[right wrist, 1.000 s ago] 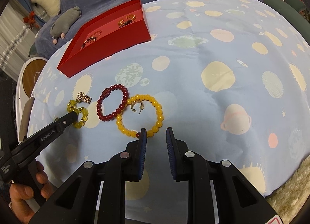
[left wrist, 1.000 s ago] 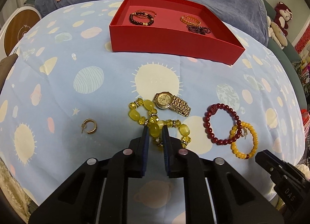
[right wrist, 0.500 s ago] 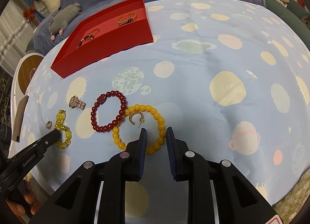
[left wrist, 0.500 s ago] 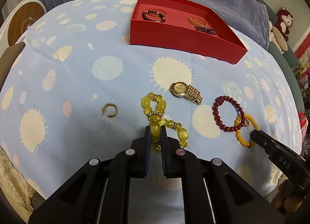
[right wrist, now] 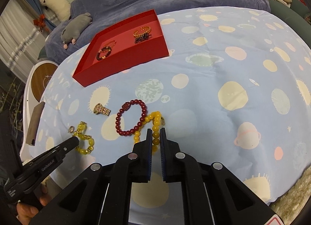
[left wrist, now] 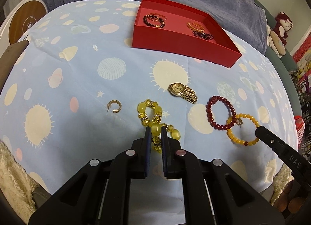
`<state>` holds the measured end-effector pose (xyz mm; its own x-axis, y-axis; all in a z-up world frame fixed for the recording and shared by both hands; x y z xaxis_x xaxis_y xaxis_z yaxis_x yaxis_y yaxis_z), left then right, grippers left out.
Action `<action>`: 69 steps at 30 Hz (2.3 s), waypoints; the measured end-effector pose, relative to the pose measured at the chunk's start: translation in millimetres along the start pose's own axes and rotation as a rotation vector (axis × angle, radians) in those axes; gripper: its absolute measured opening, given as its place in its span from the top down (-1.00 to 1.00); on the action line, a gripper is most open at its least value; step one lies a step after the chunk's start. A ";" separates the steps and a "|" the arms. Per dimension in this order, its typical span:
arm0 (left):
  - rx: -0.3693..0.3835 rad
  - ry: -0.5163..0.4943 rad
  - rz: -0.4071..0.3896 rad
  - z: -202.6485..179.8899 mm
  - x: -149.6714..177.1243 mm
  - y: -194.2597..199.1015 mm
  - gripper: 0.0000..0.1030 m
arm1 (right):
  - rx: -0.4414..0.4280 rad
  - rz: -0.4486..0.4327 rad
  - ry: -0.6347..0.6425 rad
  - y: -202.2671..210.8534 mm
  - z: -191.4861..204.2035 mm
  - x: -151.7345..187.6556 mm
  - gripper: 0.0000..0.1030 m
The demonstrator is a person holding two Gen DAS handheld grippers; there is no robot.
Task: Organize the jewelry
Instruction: 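Grasp the yellow glass bead bracelet with the left gripper while the right gripper grasps the yellow bead bracelet, then carry both yellow bracelets into the red box and open both grippers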
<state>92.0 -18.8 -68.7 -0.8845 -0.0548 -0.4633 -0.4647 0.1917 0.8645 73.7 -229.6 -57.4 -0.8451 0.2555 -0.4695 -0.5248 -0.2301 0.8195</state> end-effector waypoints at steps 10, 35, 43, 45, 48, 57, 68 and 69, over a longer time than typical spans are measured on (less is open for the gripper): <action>0.029 0.011 -0.037 -3.4 -9.4 21.0 0.82 | -0.042 -0.062 -0.001 29.5 12.7 -14.4 0.85; 0.072 -0.005 -0.150 -10.2 -126.5 42.5 0.82 | -0.094 -0.193 0.056 38.7 49.1 -131.8 0.85; 0.083 -0.032 -0.173 -29.8 -183.1 19.2 0.81 | -0.111 -0.166 0.062 -4.0 65.9 -175.2 0.85; 0.081 -0.038 -0.170 -32.6 -192.1 9.1 0.81 | -0.108 -0.154 0.067 -17.0 69.6 -182.2 0.85; 0.076 -0.043 -0.153 -35.7 -200.7 -8.3 0.82 | -0.102 -0.129 0.071 -38.0 72.4 -187.8 0.85; 0.069 -0.036 -0.101 -31.6 -209.7 -50.3 0.81 | -0.037 -0.040 0.068 -92.3 57.3 -184.9 0.81; 0.057 0.102 -0.133 10.4 -207.2 -40.4 0.15 | -0.013 -0.071 0.057 -76.8 43.4 -169.3 0.31; 0.053 0.106 -0.135 13.8 -204.5 -38.2 0.15 | -0.014 -0.072 0.053 -74.7 41.8 -167.0 0.31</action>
<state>291.1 -1.4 -9.7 -0.8150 -0.1859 -0.5488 -0.5790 0.2266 0.7832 258.3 -215.8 -26.4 -0.8090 0.2216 -0.5444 -0.5857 -0.2258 0.7784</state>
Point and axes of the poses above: each gripper's, at about its wrist camera, not at the fingertips, and y roughly against the way its jaws point, z to its left, x to its underside, the point moved 7 cm from there along -y, roughly the way its jaws point, and after that the axes turned 1 degree about -x, right-handed, at the moved point
